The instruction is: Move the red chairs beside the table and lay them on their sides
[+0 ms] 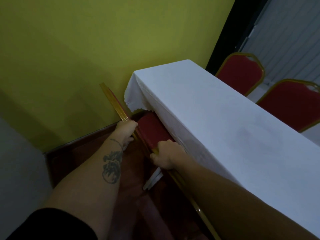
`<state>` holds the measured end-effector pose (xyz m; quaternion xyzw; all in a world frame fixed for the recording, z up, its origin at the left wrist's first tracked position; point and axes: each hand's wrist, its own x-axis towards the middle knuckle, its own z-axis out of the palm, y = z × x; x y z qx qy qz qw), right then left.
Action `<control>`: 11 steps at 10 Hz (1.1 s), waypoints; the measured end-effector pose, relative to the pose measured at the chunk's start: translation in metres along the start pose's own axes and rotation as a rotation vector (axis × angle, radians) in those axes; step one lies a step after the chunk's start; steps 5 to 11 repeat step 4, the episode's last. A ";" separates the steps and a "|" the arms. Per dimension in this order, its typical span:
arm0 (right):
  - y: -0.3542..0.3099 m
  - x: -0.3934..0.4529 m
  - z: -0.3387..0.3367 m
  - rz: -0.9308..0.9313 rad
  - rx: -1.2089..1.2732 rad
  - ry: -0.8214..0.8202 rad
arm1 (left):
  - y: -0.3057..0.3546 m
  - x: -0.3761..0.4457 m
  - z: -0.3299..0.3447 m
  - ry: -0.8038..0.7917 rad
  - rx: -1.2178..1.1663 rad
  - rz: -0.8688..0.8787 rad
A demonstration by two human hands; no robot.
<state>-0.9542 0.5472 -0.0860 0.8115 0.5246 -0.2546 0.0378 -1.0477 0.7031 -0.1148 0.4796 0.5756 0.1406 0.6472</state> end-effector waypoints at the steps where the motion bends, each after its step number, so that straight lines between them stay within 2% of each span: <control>1: 0.011 -0.011 -0.005 0.011 0.071 0.062 | 0.009 -0.032 0.006 -0.006 0.269 0.013; 2: 0.032 -0.025 -0.027 0.018 0.120 0.148 | 0.030 -0.070 0.010 -0.018 0.498 0.050; 4: 0.098 -0.067 -0.099 0.102 0.077 0.338 | 0.082 -0.127 0.044 0.142 1.017 0.429; 11: 0.098 -0.067 -0.099 0.102 0.077 0.338 | 0.082 -0.127 0.044 0.142 1.017 0.429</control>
